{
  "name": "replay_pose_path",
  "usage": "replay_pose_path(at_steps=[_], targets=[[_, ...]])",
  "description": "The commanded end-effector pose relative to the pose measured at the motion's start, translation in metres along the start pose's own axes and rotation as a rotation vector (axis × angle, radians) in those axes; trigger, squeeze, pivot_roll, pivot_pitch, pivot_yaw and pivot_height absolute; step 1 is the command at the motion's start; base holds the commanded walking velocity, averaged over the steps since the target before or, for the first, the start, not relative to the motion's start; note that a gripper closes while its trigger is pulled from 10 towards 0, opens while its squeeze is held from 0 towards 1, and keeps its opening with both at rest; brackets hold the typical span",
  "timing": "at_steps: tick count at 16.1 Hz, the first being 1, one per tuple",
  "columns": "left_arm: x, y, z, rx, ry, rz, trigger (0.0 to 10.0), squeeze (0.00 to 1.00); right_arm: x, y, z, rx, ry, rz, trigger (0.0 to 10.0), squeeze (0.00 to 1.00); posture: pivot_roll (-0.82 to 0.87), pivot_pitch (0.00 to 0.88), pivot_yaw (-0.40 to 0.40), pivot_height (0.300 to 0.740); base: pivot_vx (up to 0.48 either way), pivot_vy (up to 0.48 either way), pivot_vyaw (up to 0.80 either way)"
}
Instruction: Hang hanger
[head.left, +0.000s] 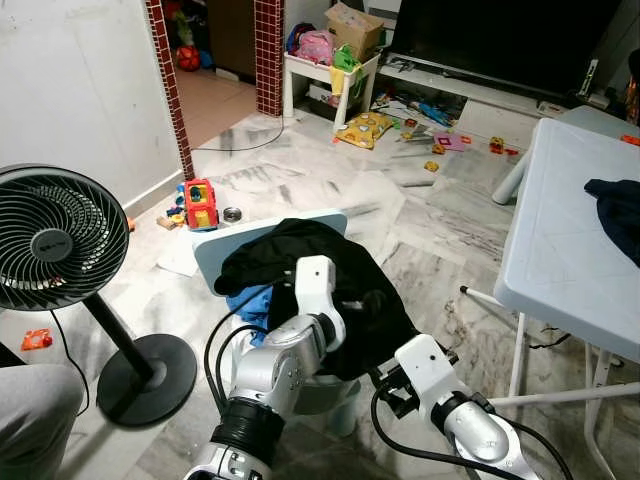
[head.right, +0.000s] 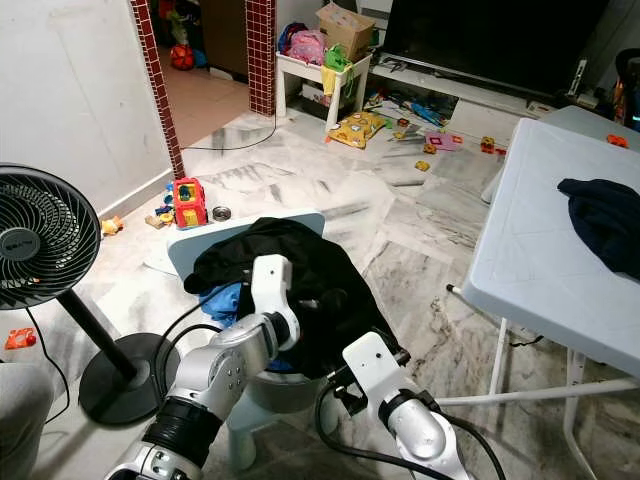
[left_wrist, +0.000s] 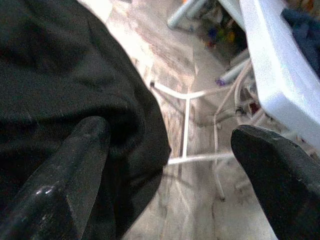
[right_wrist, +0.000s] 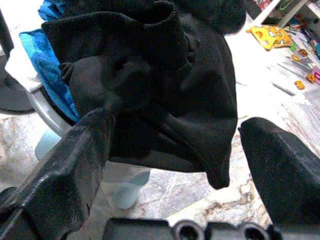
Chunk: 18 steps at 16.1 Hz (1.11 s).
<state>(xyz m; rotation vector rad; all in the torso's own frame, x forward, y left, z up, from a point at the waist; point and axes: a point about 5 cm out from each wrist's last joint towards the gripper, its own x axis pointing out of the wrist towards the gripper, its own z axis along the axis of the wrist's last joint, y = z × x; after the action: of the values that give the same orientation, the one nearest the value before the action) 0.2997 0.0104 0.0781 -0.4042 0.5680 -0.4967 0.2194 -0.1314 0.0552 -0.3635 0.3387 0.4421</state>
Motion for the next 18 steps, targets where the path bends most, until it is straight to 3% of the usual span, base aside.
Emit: replay_pose_path(at_steps=[1, 2, 3, 5, 6, 8, 9, 10, 12, 14, 17, 18], targets=[[0.012, -0.060, -0.011, -0.053, 0.066, -0.139, 10.0, 1.00, 0.000, -0.002, -0.002, -0.015, 0.009, 0.004, 10.0, 0.00, 0.05, 0.000, -0.092, 0.740, 0.000, 0.000, 0.00], [0.013, -0.057, -0.016, -0.069, 0.100, -0.119, 10.0, 1.00, 0.000, -0.003, -0.002, -0.014, 0.008, 0.003, 10.0, 0.00, 0.04, 0.000, -0.085, 0.740, 0.000, 0.000, 0.00], [0.015, -0.054, -0.021, -0.012, 0.140, -0.123, 10.0, 1.00, 0.001, -0.003, -0.002, -0.015, 0.008, 0.003, 10.0, 0.00, 0.04, 0.000, -0.084, 0.740, 0.000, 0.000, 0.00], [0.017, -0.046, -0.024, 0.004, 0.158, -0.115, 10.0, 1.00, 0.002, -0.002, -0.002, -0.016, 0.007, 0.003, 10.0, 0.00, 0.04, 0.000, -0.083, 0.740, 0.000, 0.000, 0.00], [0.017, -0.033, -0.020, -0.024, 0.135, -0.070, 10.0, 1.00, 0.001, -0.002, -0.003, -0.014, 0.007, -0.002, 10.0, 0.00, 0.04, 0.000, -0.084, 0.740, 0.000, 0.000, 0.00], [0.017, -0.024, -0.013, -0.033, 0.096, -0.036, 10.0, 1.00, 0.000, -0.004, -0.004, -0.009, 0.010, -0.013, 10.0, 0.00, 0.04, 0.000, -0.085, 0.740, 0.000, 0.000, 0.00], [0.014, -0.024, -0.006, -0.006, 0.069, -0.056, 10.0, 0.83, -0.002, -0.005, -0.006, -0.004, 0.014, -0.021, 10.0, 0.00, 0.04, 0.000, -0.089, 0.740, 0.000, 0.000, 0.00], [0.012, -0.028, -0.002, 0.020, 0.050, -0.081, 10.0, 0.00, -0.002, -0.005, -0.007, -0.003, 0.017, -0.023, 10.0, 0.00, 0.04, 0.000, -0.089, 0.740, 0.000, 0.000, 0.00], [0.011, -0.028, 0.002, 0.015, 0.033, -0.078, 10.0, 0.00, -0.002, -0.005, -0.008, -0.003, 0.020, -0.022, 10.0, 0.00, 0.05, 0.000, -0.090, 0.740, 0.000, 0.000, 0.00], [0.012, -0.014, -0.004, -0.061, 0.072, -0.015, 10.0, 0.00, -0.001, -0.006, -0.007, -0.001, 0.018, -0.024, 10.0, 0.00, 0.05, 0.000, -0.092, 0.740, 0.000, 0.000, 0.00], [0.014, 0.000, -0.007, -0.044, 0.071, 0.008, 10.0, 0.00, -0.001, -0.004, -0.007, 0.003, 0.017, -0.024, 10.0, 0.00, 0.04, 0.000, -0.096, 0.740, 0.000, 0.000, 0.00], [0.015, 0.004, -0.006, -0.108, 0.060, -0.016, 4.0, 0.00, -0.003, -0.003, -0.007, 0.009, 0.018, -0.024, 10.0, 0.00, 0.04, 0.000, -0.098, 0.740, 0.000, 0.000, 0.00]])
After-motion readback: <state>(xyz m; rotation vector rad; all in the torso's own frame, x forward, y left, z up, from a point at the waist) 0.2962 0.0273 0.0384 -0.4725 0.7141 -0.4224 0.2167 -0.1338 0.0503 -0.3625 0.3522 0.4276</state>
